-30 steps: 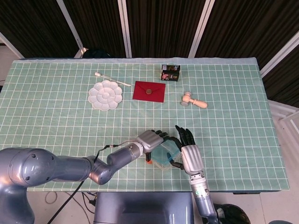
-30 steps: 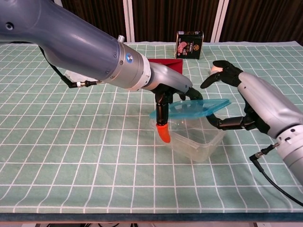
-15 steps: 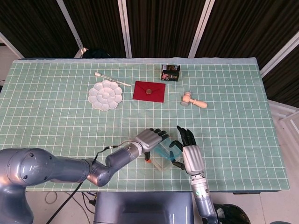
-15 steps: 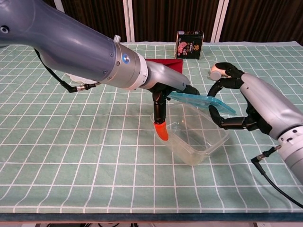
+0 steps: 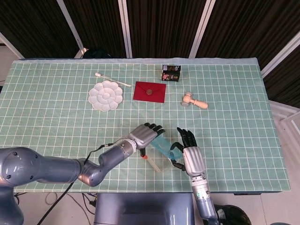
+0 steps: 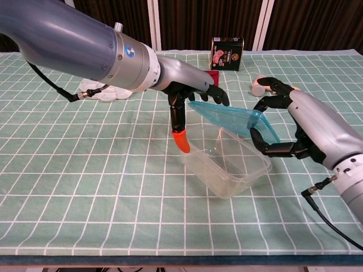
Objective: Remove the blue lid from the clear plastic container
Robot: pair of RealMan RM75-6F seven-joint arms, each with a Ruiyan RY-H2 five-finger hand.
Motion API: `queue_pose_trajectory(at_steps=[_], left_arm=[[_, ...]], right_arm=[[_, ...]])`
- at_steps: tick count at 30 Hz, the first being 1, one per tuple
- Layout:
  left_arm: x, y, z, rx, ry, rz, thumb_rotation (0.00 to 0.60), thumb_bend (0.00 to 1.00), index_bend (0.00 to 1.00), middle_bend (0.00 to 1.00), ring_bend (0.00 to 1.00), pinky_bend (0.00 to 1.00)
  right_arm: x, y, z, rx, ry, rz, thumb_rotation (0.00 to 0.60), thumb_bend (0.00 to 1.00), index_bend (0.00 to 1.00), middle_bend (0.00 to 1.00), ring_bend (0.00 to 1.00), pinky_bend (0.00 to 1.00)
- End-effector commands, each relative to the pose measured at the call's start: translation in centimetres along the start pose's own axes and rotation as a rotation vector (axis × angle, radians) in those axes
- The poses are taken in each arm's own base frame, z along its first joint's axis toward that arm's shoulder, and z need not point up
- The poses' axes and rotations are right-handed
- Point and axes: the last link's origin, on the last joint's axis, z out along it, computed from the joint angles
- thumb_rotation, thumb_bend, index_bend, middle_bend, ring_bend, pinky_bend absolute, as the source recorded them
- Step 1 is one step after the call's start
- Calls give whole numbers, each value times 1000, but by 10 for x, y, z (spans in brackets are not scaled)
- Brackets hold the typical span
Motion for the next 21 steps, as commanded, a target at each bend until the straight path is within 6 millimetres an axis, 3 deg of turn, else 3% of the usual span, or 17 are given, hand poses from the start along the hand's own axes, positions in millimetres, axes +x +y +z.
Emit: queue_pose_trajectory(at_steps=[1,13,21], left_arm=[[2,-4,-4,4,10,-3,600,0,0,0,0,88],[12,-19,-24,8,57,-4,600,0,0,0,0,78],[21,-36,-39,38,106,-28,600,0,0,0,0,78]], right_arm=[[0,-1,0,4,3,0,600,573,585,85,0,0],[3,-4,8,28,31,-7,600,573,679,119,0,0],[12,-5,29,19,70,-22,600,573,698,131,0,0]])
